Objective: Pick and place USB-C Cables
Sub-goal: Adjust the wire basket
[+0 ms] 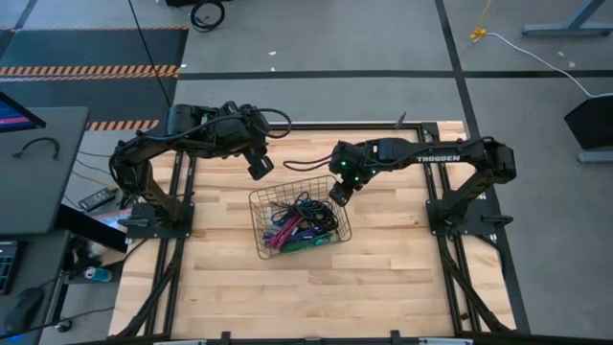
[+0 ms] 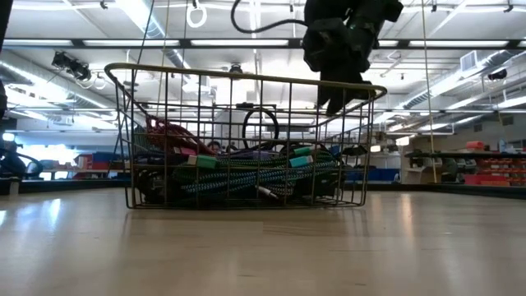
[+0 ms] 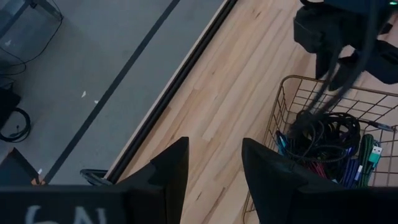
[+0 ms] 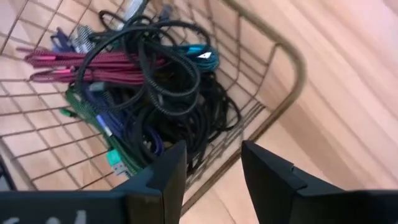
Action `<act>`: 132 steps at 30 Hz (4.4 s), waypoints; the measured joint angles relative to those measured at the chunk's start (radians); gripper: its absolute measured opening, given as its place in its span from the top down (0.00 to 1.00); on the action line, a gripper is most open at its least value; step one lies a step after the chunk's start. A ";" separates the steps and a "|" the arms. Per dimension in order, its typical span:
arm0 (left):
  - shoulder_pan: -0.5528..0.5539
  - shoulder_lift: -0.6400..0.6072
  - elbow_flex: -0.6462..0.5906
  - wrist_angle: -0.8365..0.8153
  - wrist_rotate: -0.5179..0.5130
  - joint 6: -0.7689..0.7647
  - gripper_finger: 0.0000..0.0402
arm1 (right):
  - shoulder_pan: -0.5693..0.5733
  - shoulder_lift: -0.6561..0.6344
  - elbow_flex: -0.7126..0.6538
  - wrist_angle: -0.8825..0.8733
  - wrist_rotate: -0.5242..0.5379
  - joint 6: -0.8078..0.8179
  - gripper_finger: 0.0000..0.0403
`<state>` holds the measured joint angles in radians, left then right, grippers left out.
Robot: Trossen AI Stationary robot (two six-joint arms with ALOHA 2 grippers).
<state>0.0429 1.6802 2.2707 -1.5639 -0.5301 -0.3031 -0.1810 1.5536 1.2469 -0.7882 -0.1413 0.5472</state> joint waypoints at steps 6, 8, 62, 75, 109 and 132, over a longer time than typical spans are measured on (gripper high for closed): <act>0.000 0.000 0.000 0.000 0.000 0.000 0.61 | 0.025 0.000 0.000 -0.006 0.024 0.000 0.60; 0.000 0.000 0.000 0.000 0.000 0.000 0.61 | 0.028 0.000 0.000 -0.013 0.028 0.000 0.60; 0.000 0.000 0.000 0.019 0.000 0.003 0.61 | -0.026 -0.002 -0.147 0.042 0.130 0.208 0.99; 0.000 0.000 0.000 0.017 0.000 0.026 0.61 | -0.179 -0.002 -0.147 0.055 0.191 0.263 0.99; 0.000 0.000 0.000 0.033 0.000 0.046 0.61 | -0.116 -0.232 -0.150 0.295 0.173 0.133 0.76; 0.000 0.000 0.000 0.034 0.000 -0.053 0.61 | -0.453 0.393 0.348 0.184 -0.401 -0.583 1.00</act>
<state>0.0426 1.6802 2.2704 -1.5295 -0.5297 -0.3564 -0.6338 1.9462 1.5949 -0.6044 -0.5424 -0.0357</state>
